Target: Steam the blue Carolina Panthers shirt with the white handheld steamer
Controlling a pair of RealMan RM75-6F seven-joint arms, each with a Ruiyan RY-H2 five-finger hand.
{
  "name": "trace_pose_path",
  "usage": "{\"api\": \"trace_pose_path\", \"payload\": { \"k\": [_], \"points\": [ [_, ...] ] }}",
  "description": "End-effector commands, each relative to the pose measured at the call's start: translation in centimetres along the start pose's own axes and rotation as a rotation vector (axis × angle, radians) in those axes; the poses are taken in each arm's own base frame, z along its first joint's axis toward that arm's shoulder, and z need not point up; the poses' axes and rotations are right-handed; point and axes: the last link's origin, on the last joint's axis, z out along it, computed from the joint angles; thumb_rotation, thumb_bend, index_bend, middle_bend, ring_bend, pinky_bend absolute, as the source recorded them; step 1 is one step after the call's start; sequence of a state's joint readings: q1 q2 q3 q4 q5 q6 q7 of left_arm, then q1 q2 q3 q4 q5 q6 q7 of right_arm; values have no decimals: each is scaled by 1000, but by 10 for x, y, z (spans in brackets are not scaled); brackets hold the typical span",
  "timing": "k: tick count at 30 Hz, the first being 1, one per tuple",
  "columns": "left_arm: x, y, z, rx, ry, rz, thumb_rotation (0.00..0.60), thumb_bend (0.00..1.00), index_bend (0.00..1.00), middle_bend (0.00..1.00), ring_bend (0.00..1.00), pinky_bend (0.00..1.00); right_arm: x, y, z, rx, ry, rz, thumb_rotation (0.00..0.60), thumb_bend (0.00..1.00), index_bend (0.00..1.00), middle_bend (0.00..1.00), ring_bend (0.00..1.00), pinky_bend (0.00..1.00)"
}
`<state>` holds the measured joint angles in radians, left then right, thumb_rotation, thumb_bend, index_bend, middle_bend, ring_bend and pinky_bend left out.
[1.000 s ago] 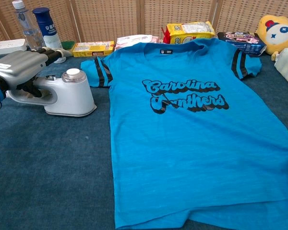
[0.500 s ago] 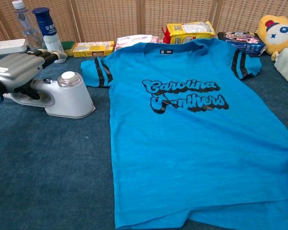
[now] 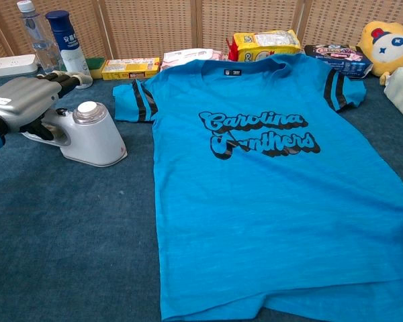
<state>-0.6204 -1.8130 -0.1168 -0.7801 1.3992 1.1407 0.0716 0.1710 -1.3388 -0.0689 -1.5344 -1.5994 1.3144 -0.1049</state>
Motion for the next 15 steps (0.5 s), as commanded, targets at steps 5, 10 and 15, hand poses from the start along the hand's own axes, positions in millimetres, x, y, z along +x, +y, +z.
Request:
{"api": "trace_pose_path", "payload": {
  "k": [5, 10, 15],
  "points": [
    [3, 2, -9, -23, 10, -12, 600, 155, 0, 0, 0, 117, 0, 0, -1, 0, 1, 1, 600, 395, 372, 474, 472, 437],
    [9, 0, -19, -30, 21, -31, 600, 155, 0, 0, 0, 117, 2, 0, -1, 1, 5, 0, 600, 396, 372, 474, 472, 437],
    [17, -7, -32, -23, -1, -66, 600, 155, 0, 0, 0, 117, 4, 0, -1, 2, 8, 1, 600, 395, 372, 474, 472, 439]
  ]
}}
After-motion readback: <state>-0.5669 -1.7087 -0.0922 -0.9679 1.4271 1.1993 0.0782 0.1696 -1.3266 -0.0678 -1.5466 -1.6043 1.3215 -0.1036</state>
